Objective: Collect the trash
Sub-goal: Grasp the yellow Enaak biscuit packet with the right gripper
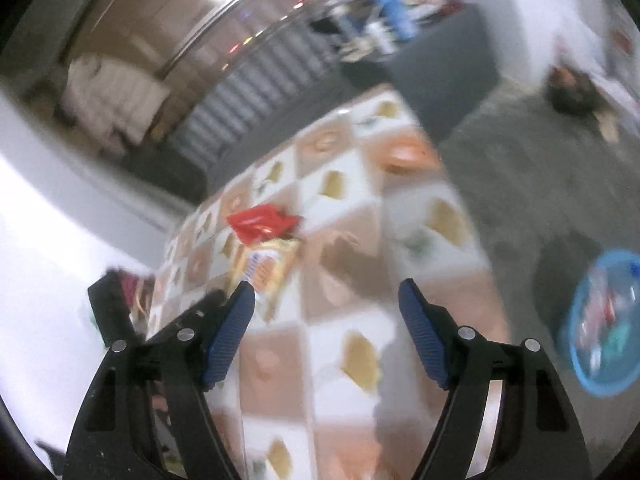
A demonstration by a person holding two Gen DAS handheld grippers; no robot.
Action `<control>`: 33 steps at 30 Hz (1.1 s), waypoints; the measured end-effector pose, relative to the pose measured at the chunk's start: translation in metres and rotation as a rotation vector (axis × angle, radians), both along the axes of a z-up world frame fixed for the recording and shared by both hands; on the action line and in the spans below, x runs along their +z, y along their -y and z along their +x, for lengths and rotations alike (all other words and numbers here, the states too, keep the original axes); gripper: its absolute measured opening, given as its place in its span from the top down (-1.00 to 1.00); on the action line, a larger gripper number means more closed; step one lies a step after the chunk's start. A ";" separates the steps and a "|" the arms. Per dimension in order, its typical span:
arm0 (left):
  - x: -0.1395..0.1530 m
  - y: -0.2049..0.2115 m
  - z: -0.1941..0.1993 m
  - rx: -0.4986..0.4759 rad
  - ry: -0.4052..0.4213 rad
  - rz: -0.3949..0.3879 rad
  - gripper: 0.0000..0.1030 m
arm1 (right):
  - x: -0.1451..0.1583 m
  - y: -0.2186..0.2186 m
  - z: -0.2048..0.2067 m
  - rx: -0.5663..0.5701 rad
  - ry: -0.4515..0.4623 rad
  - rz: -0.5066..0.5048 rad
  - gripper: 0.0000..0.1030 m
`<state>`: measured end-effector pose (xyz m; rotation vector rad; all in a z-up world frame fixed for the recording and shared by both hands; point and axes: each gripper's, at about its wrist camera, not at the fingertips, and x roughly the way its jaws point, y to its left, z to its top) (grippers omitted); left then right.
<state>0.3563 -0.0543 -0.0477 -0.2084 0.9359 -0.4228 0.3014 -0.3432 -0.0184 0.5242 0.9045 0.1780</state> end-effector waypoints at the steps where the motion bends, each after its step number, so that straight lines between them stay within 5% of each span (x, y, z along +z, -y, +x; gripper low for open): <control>1: -0.002 0.004 0.003 -0.004 0.001 0.028 0.17 | 0.000 -0.011 0.014 0.025 0.000 -0.021 -0.35; 9: -0.013 0.012 0.014 0.000 0.023 0.160 0.56 | -0.026 -0.083 0.117 0.170 -0.009 -0.238 -0.18; 12: -0.014 0.011 0.015 0.007 0.033 0.183 0.73 | -0.043 -0.096 0.133 0.197 -0.060 -0.300 0.06; 14: -0.015 0.009 0.013 0.007 0.041 0.192 0.84 | -0.052 -0.101 0.137 0.212 -0.088 -0.318 0.42; 17: -0.015 0.006 0.009 0.005 0.039 0.186 0.91 | -0.051 -0.108 0.123 0.245 -0.100 -0.313 0.77; 24: -0.012 -0.003 -0.026 -0.029 0.020 0.175 0.93 | -0.052 -0.119 0.063 0.255 -0.108 -0.320 0.84; 33: -0.014 -0.030 -0.132 -0.144 -0.028 0.088 0.93 | -0.053 -0.127 -0.040 0.317 -0.113 -0.253 0.84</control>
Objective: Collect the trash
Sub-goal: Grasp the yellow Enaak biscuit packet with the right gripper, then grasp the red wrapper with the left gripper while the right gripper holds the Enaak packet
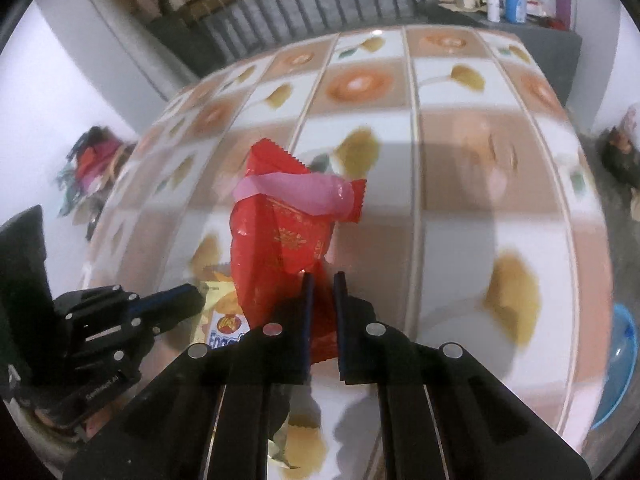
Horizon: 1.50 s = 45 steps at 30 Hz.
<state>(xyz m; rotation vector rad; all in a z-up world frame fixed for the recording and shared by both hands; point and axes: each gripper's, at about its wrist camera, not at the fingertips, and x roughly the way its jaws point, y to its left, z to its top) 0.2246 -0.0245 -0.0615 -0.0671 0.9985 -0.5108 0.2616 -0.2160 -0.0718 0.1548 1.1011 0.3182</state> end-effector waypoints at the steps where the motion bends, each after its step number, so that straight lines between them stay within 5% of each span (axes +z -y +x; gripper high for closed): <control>1: -0.001 -0.004 -0.012 -0.006 -0.013 -0.018 0.93 | -0.001 0.000 -0.008 0.002 -0.008 0.012 0.86; 10: -0.003 -0.020 -0.047 0.021 -0.046 -0.093 0.93 | 0.009 -0.019 0.008 0.002 0.035 0.033 0.91; 14: 0.002 -0.042 -0.049 0.063 -0.057 -0.148 0.90 | 0.016 -0.035 0.011 0.029 0.063 0.031 0.65; 16: 0.006 -0.055 -0.049 0.089 -0.057 -0.188 0.76 | 0.018 -0.033 0.009 0.007 0.080 0.035 0.26; 17: 0.007 -0.059 -0.049 0.098 -0.055 -0.199 0.66 | 0.021 -0.030 0.006 -0.009 0.091 0.043 0.23; 23: 0.017 -0.079 -0.024 0.150 -0.044 -0.274 0.37 | 0.035 0.019 -0.034 -0.167 0.114 0.196 0.02; 28: 0.023 -0.071 0.015 0.145 -0.053 -0.316 0.14 | 0.013 0.052 -0.078 -0.293 0.002 0.385 0.00; 32: 0.026 -0.049 0.048 0.131 -0.028 -0.250 0.13 | -0.002 0.048 -0.094 -0.309 -0.072 0.439 0.01; 38: 0.015 -0.003 0.076 0.082 0.033 0.064 0.16 | -0.016 0.018 -0.085 -0.317 -0.132 0.430 0.50; 45: 0.006 0.010 0.069 0.036 0.087 0.168 0.77 | -0.017 0.003 -0.074 -0.304 -0.147 0.422 0.84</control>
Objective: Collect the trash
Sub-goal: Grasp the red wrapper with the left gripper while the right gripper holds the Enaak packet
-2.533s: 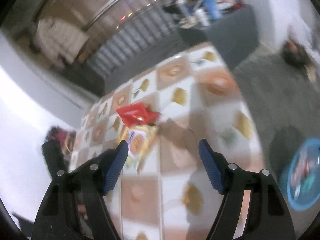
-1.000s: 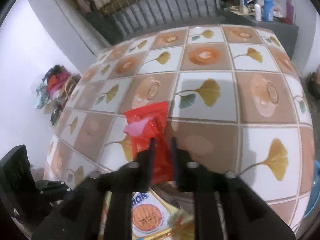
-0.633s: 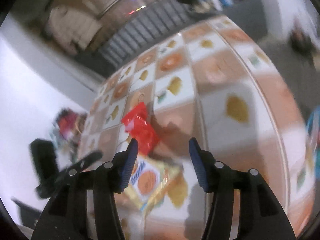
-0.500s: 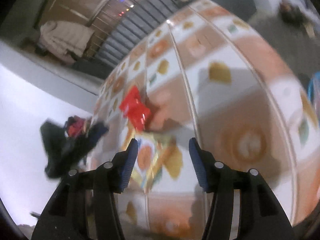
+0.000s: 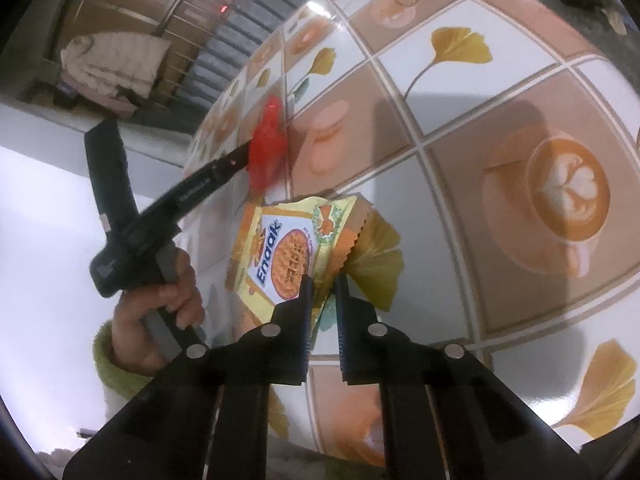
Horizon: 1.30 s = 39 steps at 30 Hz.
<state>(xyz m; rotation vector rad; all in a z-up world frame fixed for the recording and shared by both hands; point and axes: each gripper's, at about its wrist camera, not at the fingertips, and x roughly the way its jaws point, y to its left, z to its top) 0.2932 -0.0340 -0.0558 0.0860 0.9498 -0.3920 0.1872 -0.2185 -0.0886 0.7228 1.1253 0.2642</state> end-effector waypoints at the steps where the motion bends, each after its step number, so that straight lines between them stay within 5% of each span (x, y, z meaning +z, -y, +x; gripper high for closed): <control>1: -0.001 -0.002 -0.002 0.004 0.006 0.005 0.87 | 0.001 0.001 0.000 0.000 0.004 -0.001 0.86; 9: -0.002 -0.022 -0.029 0.021 0.012 0.001 1.00 | 0.013 0.046 -0.010 -0.139 0.047 -0.072 0.89; 17: 0.001 -0.049 -0.078 0.019 -0.072 -0.162 1.00 | 0.015 0.069 -0.020 -0.231 0.050 -0.083 0.89; 22: 0.016 -0.043 -0.103 -0.079 -0.016 -0.221 0.97 | 0.010 0.070 -0.022 -0.245 0.043 -0.079 0.89; 26: 0.022 -0.013 -0.115 -0.182 0.059 -0.120 0.14 | 0.007 0.074 -0.026 -0.250 0.036 -0.068 0.89; 33: 0.008 0.038 -0.117 -0.294 0.178 0.089 0.03 | 0.007 0.083 -0.036 -0.252 0.033 -0.060 0.88; 39: -0.004 0.037 -0.090 -0.235 0.106 0.080 0.03 | 0.005 0.087 -0.039 -0.255 0.032 -0.048 0.87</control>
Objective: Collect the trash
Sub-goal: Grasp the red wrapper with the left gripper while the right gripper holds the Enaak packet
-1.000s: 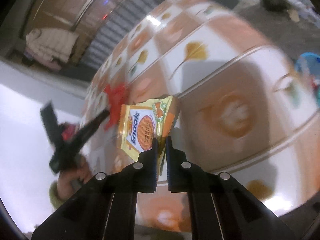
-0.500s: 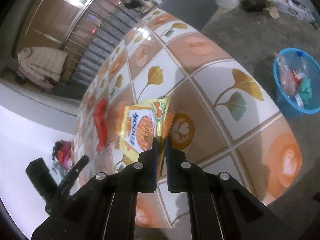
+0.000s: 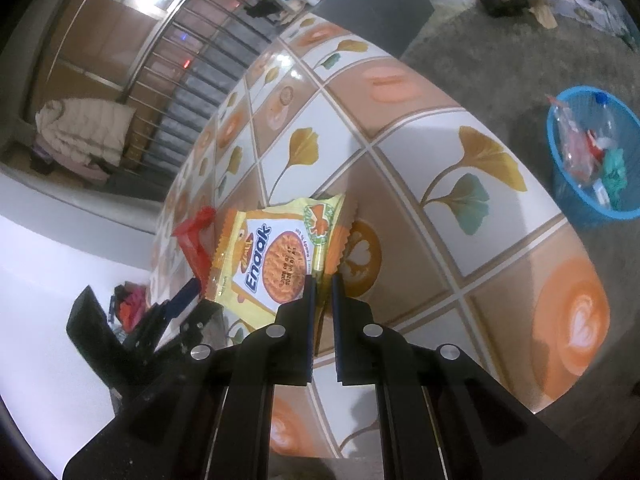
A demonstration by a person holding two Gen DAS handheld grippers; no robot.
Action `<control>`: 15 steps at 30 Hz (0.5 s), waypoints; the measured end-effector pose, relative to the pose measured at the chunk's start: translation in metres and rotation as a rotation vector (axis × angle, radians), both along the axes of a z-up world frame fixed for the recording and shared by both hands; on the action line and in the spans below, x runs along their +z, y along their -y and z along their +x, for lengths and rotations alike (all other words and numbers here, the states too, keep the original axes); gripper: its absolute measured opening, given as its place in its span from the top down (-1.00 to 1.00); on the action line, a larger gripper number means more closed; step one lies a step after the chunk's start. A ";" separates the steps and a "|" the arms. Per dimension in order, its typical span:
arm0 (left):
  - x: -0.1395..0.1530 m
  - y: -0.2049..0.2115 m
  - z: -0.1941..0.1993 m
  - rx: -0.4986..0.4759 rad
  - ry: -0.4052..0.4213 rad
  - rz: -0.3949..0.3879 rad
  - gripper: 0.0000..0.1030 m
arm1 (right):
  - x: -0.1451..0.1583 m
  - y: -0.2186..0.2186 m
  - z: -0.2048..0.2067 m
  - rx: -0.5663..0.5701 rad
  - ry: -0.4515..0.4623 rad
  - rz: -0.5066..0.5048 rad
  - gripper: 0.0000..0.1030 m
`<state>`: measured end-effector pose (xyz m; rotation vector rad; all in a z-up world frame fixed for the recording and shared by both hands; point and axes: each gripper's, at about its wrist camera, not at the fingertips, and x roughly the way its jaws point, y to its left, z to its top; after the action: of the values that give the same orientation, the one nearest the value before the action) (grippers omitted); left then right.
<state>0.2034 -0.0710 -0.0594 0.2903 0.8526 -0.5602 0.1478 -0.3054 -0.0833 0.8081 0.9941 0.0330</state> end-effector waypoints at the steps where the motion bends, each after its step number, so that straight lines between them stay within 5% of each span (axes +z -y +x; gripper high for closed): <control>1: 0.000 -0.002 0.004 0.015 -0.009 -0.010 0.03 | -0.001 0.001 0.000 0.000 -0.001 0.004 0.87; 15: 0.003 -0.019 0.015 0.086 -0.071 -0.140 0.21 | -0.009 0.015 -0.006 -0.019 0.006 0.104 0.87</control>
<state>0.2186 -0.0519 -0.0568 0.1065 0.8859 -0.5499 0.1413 -0.3199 -0.0921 0.9122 0.9855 0.0711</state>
